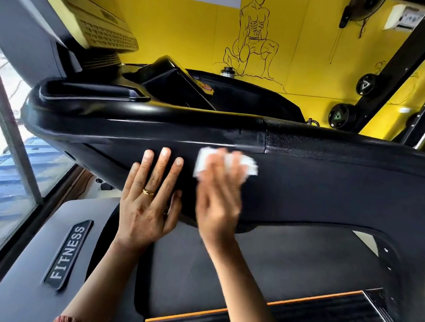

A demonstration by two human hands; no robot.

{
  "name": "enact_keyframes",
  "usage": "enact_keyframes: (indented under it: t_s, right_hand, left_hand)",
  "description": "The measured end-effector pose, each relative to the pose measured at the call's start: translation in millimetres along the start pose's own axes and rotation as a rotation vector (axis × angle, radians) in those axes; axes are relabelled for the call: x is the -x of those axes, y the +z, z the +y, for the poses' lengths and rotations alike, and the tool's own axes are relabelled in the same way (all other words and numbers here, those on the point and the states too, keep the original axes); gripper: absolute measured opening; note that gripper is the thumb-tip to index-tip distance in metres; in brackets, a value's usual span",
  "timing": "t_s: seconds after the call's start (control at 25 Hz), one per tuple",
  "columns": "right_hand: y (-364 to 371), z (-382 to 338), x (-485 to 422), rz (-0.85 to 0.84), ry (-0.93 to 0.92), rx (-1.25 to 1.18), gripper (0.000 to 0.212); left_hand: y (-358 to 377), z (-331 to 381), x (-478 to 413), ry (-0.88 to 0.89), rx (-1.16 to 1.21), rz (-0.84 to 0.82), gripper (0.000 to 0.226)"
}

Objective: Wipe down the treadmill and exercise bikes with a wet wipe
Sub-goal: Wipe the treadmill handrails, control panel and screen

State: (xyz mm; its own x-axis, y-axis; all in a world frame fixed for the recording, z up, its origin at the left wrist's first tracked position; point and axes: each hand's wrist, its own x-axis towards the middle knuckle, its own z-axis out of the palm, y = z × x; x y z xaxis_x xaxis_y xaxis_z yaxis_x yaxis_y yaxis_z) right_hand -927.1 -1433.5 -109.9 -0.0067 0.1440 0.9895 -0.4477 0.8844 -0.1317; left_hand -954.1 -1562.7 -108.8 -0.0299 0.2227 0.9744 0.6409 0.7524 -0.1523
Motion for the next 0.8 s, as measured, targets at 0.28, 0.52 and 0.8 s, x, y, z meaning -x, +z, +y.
enact_keyframes:
  t_s: [0.28, 0.52, 0.8]
  right_hand:
    - [-16, 32, -14, 0.236, 0.224, 0.061, 0.029]
    - [-5, 3, -46, -0.142, -0.183, 0.09, 0.032]
    - [-5, -18, -63, -0.179, 0.046, 0.119, 0.036]
  left_hand:
    - [-10, -10, -7, -0.026, -0.01, -0.049, 0.052]
    - [-11, -8, -20, -0.018, -0.002, -0.039, 0.053]
    - [-16, -6, -41, -0.04, 0.027, 0.008, 0.049]
